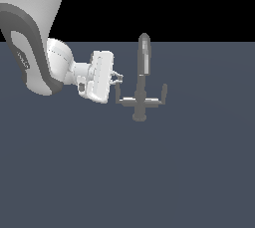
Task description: Turn on the faucet by rotating a designated handle.
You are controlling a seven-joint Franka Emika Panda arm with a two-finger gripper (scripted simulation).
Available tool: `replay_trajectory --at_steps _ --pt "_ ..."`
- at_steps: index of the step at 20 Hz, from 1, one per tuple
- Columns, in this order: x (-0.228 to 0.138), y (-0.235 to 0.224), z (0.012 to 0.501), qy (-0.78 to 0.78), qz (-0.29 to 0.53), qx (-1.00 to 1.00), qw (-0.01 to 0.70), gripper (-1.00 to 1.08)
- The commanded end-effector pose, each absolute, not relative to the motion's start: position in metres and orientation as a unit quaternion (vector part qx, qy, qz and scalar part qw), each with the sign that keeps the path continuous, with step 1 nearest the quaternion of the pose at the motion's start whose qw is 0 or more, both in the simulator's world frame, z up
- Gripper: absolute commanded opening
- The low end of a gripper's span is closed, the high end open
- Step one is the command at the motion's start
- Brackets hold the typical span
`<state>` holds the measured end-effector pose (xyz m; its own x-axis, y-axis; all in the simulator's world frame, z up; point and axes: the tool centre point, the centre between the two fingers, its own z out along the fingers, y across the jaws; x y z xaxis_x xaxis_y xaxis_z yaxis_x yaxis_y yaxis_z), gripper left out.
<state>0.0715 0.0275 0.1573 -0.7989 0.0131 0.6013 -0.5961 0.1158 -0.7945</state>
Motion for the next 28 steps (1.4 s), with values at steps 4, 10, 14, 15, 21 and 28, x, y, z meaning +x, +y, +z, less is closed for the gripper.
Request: replay_trajectory --at_steps 4,10,14,15,21,28 --pt "0.074 0.030 0.140 -0.690 0.628 0.241 0.267 -1.00" --pt "0.075 0.032 0.131 -0.680 0.626 0.259 0.282 -1.00" --pt "0.075 0.032 0.130 -0.678 0.625 0.262 0.283 -1.00" --pt "0.075 0.032 0.130 -0.678 0.625 0.262 0.283 -1.00" --pt "0.066 0.033 0.133 -0.678 0.625 0.262 0.283 -1.00" --pt "0.051 0.034 0.139 -0.678 0.625 0.262 0.283 -1.00"
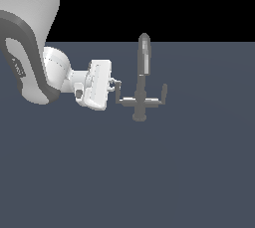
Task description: Turn on the faucet by rotating a designated handle.
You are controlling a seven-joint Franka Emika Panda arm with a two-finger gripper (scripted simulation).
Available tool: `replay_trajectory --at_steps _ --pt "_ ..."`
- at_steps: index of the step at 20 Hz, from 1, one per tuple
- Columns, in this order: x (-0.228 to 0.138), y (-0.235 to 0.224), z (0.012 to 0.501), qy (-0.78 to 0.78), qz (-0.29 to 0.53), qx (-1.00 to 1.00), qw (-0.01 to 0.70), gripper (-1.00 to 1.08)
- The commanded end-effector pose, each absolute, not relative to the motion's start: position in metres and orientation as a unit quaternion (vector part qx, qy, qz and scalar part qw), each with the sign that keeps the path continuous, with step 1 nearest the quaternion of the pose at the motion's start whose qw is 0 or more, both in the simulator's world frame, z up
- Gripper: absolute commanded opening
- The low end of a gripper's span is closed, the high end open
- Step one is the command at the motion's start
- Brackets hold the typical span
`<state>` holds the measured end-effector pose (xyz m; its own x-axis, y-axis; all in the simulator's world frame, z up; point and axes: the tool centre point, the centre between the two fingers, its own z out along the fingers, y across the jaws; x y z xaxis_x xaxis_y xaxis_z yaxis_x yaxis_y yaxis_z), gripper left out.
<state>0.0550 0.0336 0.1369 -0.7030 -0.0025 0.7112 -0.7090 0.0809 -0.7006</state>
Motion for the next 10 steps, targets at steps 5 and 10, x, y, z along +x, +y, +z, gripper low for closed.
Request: replay_trajectory --at_steps 5,10 --pt "0.039 0.035 0.144 -0.678 0.625 0.262 0.283 -1.00" --pt "0.035 0.035 0.140 -0.679 0.624 0.265 0.283 -1.00"
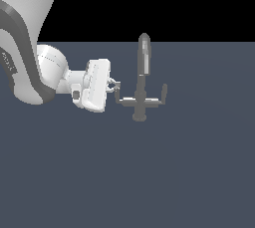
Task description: Turn on the faucet by rotating a designated handle.
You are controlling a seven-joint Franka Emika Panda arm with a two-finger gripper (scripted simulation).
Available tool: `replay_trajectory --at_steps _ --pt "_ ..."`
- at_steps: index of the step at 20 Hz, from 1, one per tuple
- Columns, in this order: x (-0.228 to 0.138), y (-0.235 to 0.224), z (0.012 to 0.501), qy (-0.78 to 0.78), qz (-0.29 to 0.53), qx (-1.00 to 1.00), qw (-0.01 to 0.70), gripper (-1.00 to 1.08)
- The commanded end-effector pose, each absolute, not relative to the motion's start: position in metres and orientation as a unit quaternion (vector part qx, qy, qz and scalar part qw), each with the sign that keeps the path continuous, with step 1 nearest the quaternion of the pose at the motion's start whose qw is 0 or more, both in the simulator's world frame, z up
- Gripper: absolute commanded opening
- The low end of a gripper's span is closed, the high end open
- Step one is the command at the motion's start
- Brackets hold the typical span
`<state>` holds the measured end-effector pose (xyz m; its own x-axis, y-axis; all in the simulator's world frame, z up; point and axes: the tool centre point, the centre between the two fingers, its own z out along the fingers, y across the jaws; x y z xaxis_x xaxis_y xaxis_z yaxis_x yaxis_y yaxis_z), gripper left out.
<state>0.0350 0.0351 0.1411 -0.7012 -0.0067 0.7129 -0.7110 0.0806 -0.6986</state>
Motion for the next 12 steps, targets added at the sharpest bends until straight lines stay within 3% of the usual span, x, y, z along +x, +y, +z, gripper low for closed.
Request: replay_trajectory --at_steps 1,12 --pt "0.032 0.035 0.139 -0.679 0.624 0.265 0.283 -1.00" --pt "-0.003 0.038 0.130 -0.678 0.625 0.263 0.283 -1.00"
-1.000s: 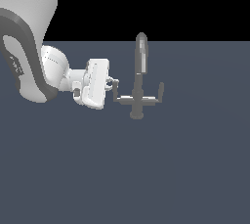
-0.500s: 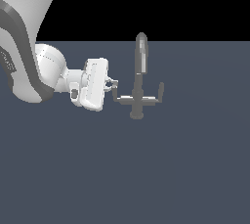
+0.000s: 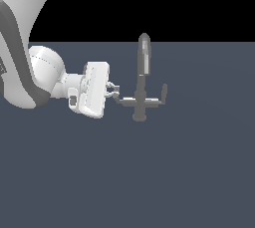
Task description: Turn on the faucet by rotating a designated handle.
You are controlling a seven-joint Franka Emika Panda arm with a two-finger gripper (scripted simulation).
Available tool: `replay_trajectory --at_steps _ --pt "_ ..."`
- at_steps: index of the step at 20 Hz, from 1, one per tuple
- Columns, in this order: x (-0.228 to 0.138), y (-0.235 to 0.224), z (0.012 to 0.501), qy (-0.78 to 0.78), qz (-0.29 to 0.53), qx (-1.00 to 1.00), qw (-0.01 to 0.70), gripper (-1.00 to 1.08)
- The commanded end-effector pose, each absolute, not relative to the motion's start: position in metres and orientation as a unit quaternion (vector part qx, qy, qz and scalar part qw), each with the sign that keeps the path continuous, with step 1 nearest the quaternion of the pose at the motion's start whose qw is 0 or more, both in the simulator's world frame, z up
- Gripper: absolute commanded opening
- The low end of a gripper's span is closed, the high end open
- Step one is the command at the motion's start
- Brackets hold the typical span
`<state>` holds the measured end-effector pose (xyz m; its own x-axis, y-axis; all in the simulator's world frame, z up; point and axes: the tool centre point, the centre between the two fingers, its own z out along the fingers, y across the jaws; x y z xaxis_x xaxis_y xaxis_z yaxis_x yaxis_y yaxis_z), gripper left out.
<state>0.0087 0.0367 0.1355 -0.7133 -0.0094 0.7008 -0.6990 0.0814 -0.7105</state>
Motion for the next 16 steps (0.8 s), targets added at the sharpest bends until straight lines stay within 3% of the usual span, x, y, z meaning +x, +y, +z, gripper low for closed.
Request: replay_trajectory --at_steps 1,6,16 --pt "-0.006 0.039 0.129 -0.678 0.625 0.263 0.283 -1.00" --pt "-0.006 0.037 0.134 -0.683 0.627 0.255 0.275 -1.00" --pt "-0.035 0.041 0.078 -0.678 0.625 0.262 0.283 -1.00"
